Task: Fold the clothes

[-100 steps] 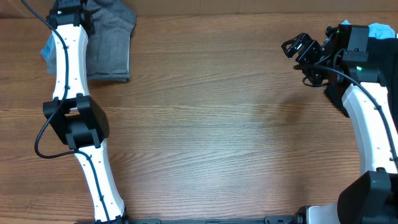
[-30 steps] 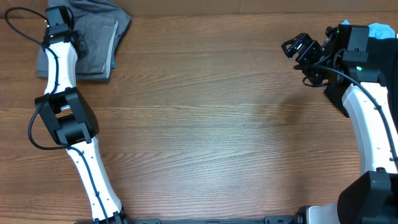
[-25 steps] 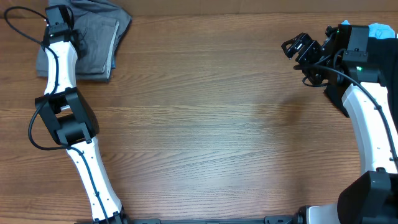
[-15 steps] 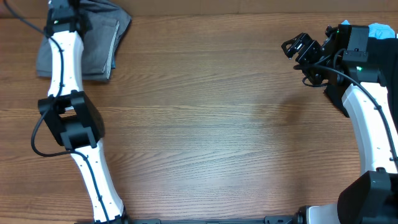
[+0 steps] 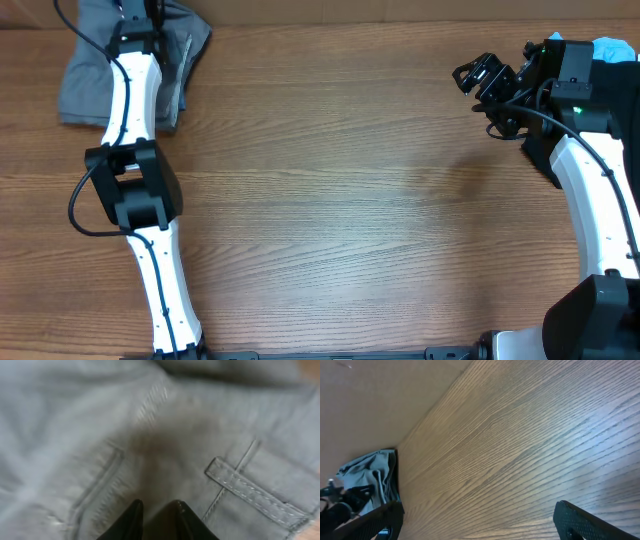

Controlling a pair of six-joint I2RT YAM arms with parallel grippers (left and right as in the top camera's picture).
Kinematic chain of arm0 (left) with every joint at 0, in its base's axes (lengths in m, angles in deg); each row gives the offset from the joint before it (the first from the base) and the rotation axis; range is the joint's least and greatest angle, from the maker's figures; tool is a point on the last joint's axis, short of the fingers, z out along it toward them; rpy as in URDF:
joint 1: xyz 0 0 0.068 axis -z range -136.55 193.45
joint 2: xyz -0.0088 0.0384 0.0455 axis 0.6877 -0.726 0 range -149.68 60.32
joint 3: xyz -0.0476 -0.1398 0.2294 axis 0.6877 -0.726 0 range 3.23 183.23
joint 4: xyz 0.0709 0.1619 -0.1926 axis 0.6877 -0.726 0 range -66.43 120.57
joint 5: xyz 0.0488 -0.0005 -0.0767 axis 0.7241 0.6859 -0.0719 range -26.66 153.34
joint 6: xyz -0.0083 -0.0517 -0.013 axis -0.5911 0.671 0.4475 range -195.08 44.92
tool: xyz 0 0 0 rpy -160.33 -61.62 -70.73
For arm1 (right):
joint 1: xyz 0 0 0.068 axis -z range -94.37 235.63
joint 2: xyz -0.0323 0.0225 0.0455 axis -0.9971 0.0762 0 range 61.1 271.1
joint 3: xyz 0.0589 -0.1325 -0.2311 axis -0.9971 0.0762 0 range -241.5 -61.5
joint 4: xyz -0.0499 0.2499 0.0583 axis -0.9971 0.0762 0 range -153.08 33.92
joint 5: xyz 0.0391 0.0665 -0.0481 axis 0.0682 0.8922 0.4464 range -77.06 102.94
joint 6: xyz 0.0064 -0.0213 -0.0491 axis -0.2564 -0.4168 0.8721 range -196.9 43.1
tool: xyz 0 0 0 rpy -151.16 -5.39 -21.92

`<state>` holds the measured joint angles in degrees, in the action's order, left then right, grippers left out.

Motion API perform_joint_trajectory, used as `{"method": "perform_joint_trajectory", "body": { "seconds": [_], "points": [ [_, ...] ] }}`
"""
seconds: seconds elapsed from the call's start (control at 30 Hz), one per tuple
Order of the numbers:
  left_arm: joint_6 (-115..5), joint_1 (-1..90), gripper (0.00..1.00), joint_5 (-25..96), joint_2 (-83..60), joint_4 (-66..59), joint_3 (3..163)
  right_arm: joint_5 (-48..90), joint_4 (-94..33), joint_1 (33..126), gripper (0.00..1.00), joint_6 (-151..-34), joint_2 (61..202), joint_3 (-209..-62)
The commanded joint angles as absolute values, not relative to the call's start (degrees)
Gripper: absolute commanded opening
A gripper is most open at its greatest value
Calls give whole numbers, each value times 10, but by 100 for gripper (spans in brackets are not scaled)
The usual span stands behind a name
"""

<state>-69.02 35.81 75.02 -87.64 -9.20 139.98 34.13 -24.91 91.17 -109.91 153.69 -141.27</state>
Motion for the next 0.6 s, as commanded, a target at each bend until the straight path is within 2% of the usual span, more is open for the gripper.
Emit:
{"method": "perform_joint_trajectory", "body": {
  "seconds": [0.0,0.13,0.17,0.2,0.3,0.4,0.57],
  "points": [
    [-686,358,29,727,-901,-106,1402,345,-252,912,100,-1102,1537,-1414],
    [-686,361,40,727,-879,-118,1403,345,-252,912,100,-1102,1537,-1414],
    [-686,361,44,727,-865,-122,1403,345,-252,912,100,-1102,1537,-1414],
    [-686,361,52,727,-851,-125,1403,345,-252,912,100,-1102,1537,-1414],
    [-686,361,56,727,-795,-137,1403,345,-252,912,100,-1102,1537,-1414],
    [-682,366,100,727,-729,-155,1403,345,-252,912,100,-1102,1537,-1414],
    [-682,381,100,724,-608,-231,1403,345,-252,912,100,-1101,1537,-1414]
  ]
}}
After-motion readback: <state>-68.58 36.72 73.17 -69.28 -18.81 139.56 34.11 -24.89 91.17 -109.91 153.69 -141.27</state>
